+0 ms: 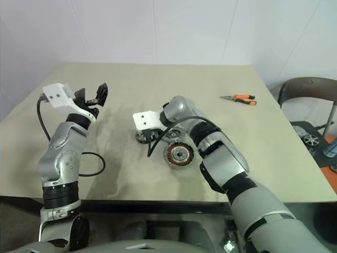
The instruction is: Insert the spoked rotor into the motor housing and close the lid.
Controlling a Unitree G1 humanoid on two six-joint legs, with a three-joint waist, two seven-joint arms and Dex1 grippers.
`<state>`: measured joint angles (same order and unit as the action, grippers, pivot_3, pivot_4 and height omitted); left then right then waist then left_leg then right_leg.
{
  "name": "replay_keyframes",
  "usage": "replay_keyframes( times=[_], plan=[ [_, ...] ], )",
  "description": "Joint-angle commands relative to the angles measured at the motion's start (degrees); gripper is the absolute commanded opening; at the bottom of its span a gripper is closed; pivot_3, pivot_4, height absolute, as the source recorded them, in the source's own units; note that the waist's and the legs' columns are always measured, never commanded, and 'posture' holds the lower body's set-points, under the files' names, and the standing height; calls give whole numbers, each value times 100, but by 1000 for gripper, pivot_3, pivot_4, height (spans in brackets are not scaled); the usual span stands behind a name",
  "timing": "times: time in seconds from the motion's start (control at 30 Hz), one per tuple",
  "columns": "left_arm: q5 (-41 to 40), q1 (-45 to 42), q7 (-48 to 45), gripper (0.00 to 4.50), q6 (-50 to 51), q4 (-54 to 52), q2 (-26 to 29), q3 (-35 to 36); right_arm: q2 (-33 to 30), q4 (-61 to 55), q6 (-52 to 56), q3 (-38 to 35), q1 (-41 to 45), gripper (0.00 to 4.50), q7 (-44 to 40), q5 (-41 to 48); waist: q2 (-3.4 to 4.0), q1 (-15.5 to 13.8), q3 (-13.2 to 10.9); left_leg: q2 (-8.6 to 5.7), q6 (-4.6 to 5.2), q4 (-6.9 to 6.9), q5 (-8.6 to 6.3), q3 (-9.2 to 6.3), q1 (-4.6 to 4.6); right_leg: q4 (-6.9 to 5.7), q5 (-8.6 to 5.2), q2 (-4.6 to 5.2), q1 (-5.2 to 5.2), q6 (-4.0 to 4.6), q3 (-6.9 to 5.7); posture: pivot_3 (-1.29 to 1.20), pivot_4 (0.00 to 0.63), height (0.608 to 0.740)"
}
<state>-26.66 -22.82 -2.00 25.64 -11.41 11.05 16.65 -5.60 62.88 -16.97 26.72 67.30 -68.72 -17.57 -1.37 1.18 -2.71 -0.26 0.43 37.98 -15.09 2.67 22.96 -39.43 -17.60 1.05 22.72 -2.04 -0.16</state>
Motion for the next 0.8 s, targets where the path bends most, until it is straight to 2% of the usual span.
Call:
replay_keyframes(
  times=[0.03, 0.57, 0.67, 0.73, 0.8],
  plan=[
    [4, -75, 27, 4500, -66, -237, 52, 64, 26, 80, -105, 18, 141, 2341, 124, -105, 0, 0, 0, 0, 0, 0, 0, 0, 0, 0, 0, 0, 0, 0, 0, 0, 0, 740],
    [0, 19, 108, 4500, -76, -336, 21, 53, 95, 89, -379, 84, -27, 2341, 28, -215, 0, 0, 0, 0, 0, 0, 0, 0, 1, 0, 0, 0, 0, 0, 0, 0, 0, 740],
    [-7, 34, 115, 4500, -74, -350, 18, 59, 90, 55, -350, 64, -31, 1727, -5, -210, 0, 1, 0, 0, 0, 0, 0, 0, 1, 0, 0, 0, 0, 0, 0, 0, 0, 740],
    [-13, 43, 116, 4500, -71, -358, 19, 61, 91, 67, -337, 73, -10, 1097, 146, -272, 0, 1, 0, 0, 0, 0, 0, 0, 1, 0, 0, 0, 0, 0, 0, 0, 0, 740],
    [-12, 42, 115, 4500, -72, -351, 17, 60, 93, 86, -348, 78, 3, 1097, 184, -288, 0, 1, 0, 0, 0, 0, 0, 0, 1, -1, 0, 0, 0, 0, 0, 0, 0, 740]
  ],
)
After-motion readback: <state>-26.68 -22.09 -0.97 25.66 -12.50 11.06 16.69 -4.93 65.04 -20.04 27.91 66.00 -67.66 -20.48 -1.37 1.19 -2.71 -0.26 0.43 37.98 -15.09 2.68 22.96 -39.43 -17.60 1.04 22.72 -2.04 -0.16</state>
